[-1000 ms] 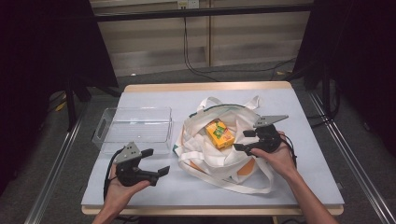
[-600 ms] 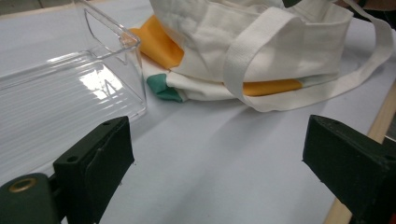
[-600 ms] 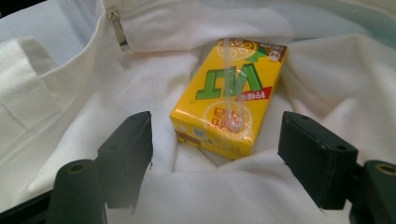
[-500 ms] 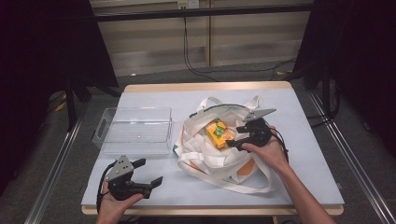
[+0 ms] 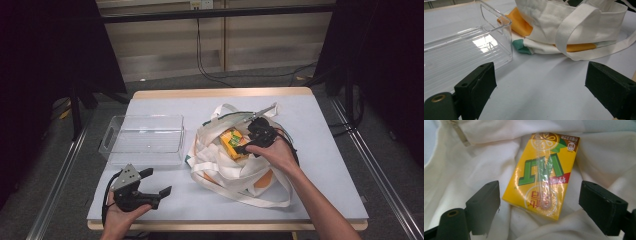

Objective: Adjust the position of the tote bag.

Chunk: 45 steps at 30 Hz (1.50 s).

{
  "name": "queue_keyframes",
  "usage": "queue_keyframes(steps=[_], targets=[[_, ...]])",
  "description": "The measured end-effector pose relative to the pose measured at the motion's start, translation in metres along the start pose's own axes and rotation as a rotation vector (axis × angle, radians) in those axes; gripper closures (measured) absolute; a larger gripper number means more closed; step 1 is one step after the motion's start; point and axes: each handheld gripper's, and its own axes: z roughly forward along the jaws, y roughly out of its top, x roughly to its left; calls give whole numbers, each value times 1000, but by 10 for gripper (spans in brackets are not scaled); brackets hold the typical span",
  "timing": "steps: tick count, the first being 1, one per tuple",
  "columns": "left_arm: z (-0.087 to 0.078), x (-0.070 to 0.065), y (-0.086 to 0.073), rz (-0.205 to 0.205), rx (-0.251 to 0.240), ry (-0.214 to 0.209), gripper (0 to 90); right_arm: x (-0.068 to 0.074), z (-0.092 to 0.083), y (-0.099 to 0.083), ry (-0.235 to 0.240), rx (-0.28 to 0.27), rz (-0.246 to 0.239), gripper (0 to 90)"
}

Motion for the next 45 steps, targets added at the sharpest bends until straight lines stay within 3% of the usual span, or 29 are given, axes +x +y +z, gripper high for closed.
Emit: queue_keyframes(steps=[7, 8, 15, 20, 21, 26, 29, 32, 38, 45], targets=[[0, 1, 0, -7, -5, -5, 94, 3, 12, 2, -27, 47, 9, 148], [0, 1, 0, 2, 3, 13, 94, 3, 13, 2, -32, 52, 0, 137], [2, 3, -1, -10, 7, 4, 94, 9, 21, 3, -27, 81, -16, 110], [3, 4, -1, -1, 15, 10, 94, 10, 27, 3, -51, 100, -28, 116], [3, 4, -1, -3, 18, 9, 94, 10, 29, 3, -58, 109, -11, 125], [4, 6, -1, -5, 20, 8, 94, 6, 37, 2, -25, 130, 4, 163], [5, 6, -1, -2, 24, 10, 95, 8, 39, 3, -39, 131, -6, 179], [4, 6, -1, -4, 23, 7, 94, 5, 35, 4, -46, 122, 19, 235], [5, 7, -1, 0, 29, 5, 94, -1, 18, 4, -35, 71, 46, 262], [5, 4, -1, 8, 27, -3, 95, -3, 8, 5, -14, 66, 35, 268]])
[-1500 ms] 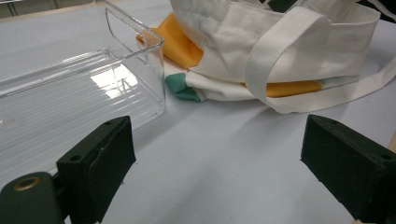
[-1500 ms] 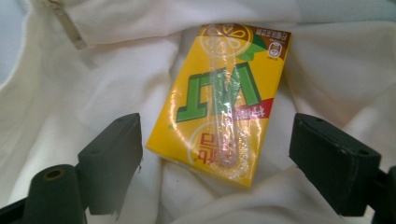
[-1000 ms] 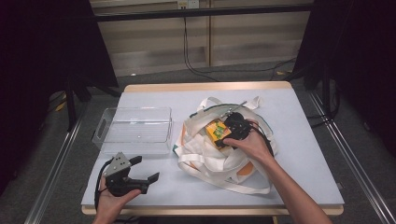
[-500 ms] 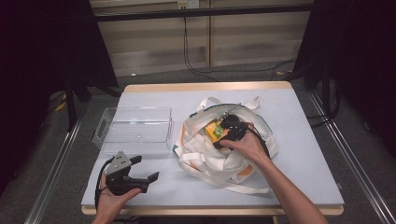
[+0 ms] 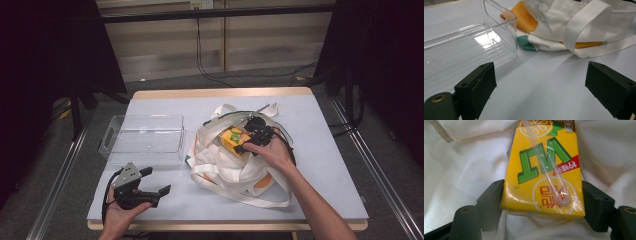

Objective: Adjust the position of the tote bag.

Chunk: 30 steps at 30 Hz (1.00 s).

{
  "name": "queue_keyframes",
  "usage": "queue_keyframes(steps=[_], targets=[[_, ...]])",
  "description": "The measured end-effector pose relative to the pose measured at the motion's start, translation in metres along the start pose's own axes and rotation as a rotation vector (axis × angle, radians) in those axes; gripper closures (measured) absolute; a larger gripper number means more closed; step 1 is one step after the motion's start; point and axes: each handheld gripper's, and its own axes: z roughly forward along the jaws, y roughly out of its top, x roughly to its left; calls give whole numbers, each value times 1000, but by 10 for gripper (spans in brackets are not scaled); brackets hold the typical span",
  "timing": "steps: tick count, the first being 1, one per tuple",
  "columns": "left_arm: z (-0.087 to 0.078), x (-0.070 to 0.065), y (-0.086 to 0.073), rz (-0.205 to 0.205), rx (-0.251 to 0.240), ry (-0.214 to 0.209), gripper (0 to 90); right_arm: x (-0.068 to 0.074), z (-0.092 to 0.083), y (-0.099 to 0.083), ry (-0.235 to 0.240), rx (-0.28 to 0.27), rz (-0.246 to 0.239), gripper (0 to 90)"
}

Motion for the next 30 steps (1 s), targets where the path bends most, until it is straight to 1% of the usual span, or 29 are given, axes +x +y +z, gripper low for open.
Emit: queue_keyframes(steps=[1, 2, 5, 7, 8, 9, 10, 11, 13, 15, 16, 17, 19, 20, 22, 24, 25, 26, 28, 29, 30], targets=[[0, 0, 0, 1, 0, 1, 95, 0, -2, 1, -4, -3, -6, 269], [0, 0, 0, 4, -1, 3, 94, 0, -4, 1, 3, -3, -11, 269], [-1, 1, 0, 5, 4, 6, 95, 0, -10, 6, 23, 22, -21, 271], [-1, 1, 0, 4, 3, 5, 94, 0, -15, 9, 45, 21, -25, 272], [0, 0, 0, 0, 1, 7, 95, 2, -20, 11, 49, 30, -43, 274], [0, 0, 0, 2, -2, 5, 95, 2, -20, 11, 49, 30, -43, 274], [0, 0, 0, 2, -1, 3, 95, 2, -23, 12, 56, 34, -53, 274], [0, 0, 0, 2, 1, -1, 95, 1, -25, 13, 77, 36, -52, 274], [0, -1, 0, 6, 4, -1, 95, 0, -29, 14, 91, 46, -81, 275], [0, -2, 0, 1, 5, -4, 94, -2, -37, 14, 117, 31, -98, 276], [0, -2, 0, 1, 5, -4, 95, -2, -40, 14, 121, 32, -107, 276], [0, -1, 0, 3, 6, -4, 95, -2, -42, 15, 122, 37, -126, 275], [0, -1, 0, 7, 4, -4, 94, -3, -47, 14, 139, 66, -146, 275], [0, -1, 0, 4, 2, -4, 95, -3, -49, 13, 134, 77, -162, 275], [0, -1, 0, 7, 5, -4, 94, -6, -52, 10, 153, 95, -178, 275], [0, -2, 0, 2, 4, -2, 94, -9, -54, 6, 155, 111, -198, 275], [1, -2, 0, 3, 4, -2, 95, -10, -55, 5, 158, 120, -200, 275], [1, -2, 0, 5, 7, -3, 95, -12, -54, 3, 150, 115, -205, 275], [1, -2, 0, 8, 9, -3, 95, -16, -52, 0, 140, 125, -195, 275], [1, -2, 0, 9, 10, -4, 94, -18, -50, -2, 130, 121, -188, 275], [1, -2, 0, 9, 10, -3, 94, -19, -48, -4, 128, 134, -186, 275]])
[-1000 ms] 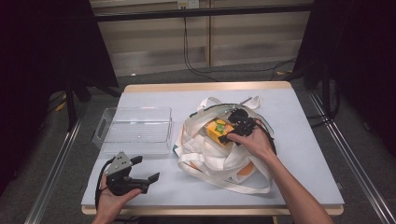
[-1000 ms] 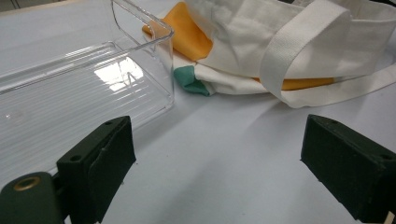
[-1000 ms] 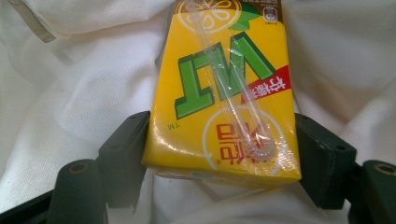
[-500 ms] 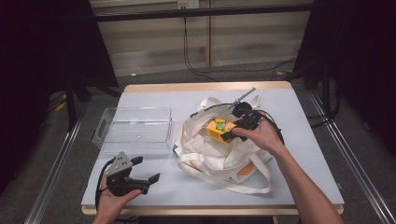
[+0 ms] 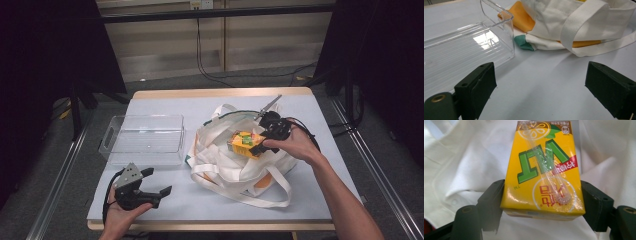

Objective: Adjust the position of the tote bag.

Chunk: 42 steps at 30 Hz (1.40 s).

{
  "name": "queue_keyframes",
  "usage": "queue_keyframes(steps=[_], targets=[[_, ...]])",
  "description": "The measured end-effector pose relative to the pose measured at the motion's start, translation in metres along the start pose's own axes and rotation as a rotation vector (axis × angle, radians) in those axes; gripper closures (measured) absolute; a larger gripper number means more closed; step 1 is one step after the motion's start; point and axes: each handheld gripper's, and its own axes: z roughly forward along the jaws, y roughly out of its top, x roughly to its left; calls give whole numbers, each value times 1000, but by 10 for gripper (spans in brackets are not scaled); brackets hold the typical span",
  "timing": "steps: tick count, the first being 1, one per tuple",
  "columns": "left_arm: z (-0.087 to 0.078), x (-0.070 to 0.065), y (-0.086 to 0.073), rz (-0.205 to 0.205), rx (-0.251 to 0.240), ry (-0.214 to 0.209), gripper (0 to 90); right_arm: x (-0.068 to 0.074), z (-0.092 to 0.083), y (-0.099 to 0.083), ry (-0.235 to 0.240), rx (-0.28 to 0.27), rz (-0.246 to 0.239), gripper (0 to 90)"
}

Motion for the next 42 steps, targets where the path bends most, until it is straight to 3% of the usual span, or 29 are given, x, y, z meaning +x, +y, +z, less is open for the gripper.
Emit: queue_keyframes(steps=[6, 11, 19, 26, 28, 35, 37, 42], targets=[[1, 1, -1, -15, -4, -1, 95, -4, 11, -7, 5, -4, 12, 275], [1, 0, 0, -2, 3, 0, 97, -4, 17, -2, 0, 3, 5, 273], [0, 1, -1, -8, -2, -1, 97, 0, 13, -4, -12, -60, -11, 256], [-1, 0, -1, -11, -3, 2, 97, 6, 16, -5, -12, -123, -33, 107], [-1, 1, -1, -9, -2, 4, 97, 5, 13, -10, 0, -163, -29, 96], [0, 0, 0, -4, -1, 3, 97, 5, 4, -31, -24, -360, -31, 85], [0, 0, 0, -6, -1, 5, 97, 8, 4, -36, -63, -402, -41, 93], [-1, 0, -1, -9, -3, 2, 97, 13, 10, -52, -94, -494, -45, 107]])
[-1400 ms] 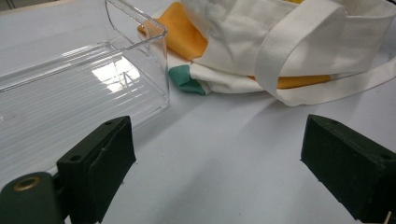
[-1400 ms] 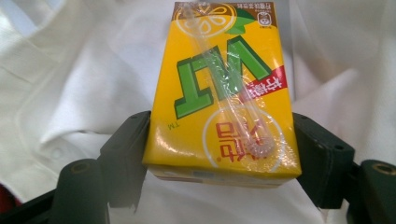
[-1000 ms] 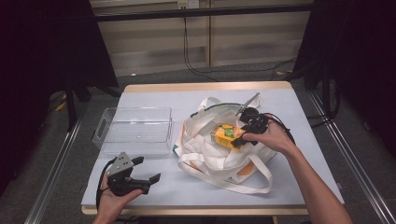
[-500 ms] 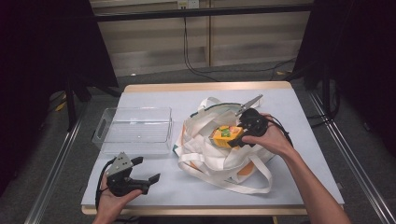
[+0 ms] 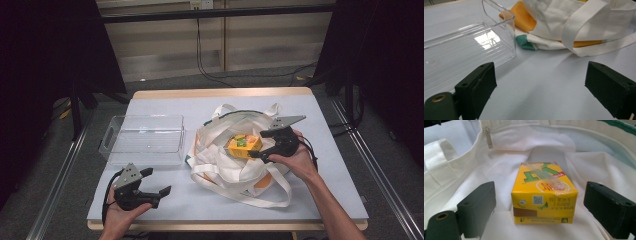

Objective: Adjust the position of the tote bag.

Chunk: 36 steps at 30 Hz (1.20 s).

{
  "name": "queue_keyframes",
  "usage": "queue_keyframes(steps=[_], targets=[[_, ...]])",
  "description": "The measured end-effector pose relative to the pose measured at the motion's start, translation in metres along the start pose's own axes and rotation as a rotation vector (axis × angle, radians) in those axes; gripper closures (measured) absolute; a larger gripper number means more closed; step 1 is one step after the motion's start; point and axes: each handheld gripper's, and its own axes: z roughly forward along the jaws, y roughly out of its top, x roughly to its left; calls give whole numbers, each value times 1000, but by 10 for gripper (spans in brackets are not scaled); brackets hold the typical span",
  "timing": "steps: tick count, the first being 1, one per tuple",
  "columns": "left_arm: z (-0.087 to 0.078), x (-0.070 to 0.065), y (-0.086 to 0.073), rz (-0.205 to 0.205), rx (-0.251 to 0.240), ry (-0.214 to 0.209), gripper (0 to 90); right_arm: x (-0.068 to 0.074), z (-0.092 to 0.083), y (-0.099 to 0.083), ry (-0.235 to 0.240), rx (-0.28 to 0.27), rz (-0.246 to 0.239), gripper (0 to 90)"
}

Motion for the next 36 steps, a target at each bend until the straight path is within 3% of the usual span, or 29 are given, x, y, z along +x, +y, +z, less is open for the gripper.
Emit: queue_keyframes(steps=[6, 13, 19, 22, 30, 36], targets=[[1, -1, 1, 17, 6, 2, 97, 0, 0, -11, -29, -51, -8, 111], [0, -1, 1, 19, 6, 1, 97, 2, 11, -17, -25, -23, -22, 114], [1, -1, 1, 19, 3, -1, 97, 2, 16, -18, -21, -5, -25, 190], [1, -1, 1, 18, 5, -3, 97, 3, 17, -16, -23, -7, -30, 272], [0, -1, 1, 12, 3, -3, 97, 3, 13, -8, -10, 1, -30, 278], [-1, 0, 0, 9, -4, -3, 96, 1, 6, 8, -8, 42, -21, 280]])
